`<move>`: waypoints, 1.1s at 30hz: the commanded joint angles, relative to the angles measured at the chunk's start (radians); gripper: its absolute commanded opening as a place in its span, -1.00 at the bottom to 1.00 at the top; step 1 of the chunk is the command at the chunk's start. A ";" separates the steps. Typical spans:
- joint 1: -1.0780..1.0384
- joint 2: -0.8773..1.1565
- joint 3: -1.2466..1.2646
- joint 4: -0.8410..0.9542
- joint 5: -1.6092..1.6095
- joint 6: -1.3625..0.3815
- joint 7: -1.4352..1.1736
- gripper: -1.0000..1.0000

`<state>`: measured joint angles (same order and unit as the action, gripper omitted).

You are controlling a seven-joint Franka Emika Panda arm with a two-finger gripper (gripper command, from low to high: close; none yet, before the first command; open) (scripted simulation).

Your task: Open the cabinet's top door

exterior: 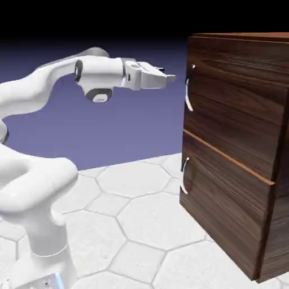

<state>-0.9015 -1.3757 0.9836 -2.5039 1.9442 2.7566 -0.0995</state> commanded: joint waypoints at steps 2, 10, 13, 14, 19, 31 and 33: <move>-0.041 -0.036 0.044 0.014 0.087 -0.013 -0.038 0.00; -0.200 -0.140 0.183 0.084 0.361 -0.058 -0.153 0.00; -0.305 -0.131 0.205 0.166 0.405 -0.079 -0.164 0.00; -0.324 -0.130 0.209 0.181 0.413 -0.083 -0.166 0.00; -0.240 -0.149 0.161 0.072 0.443 -0.176 -0.230 -1.00; 0.078 -0.209 -0.158 -0.351 0.330 -0.579 -0.434 -1.00; 0.107 -0.219 -0.230 -0.400 0.277 -0.642 -0.456 -1.00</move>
<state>-0.7948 -1.5951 0.7532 -2.9043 2.2224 2.1135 -0.5558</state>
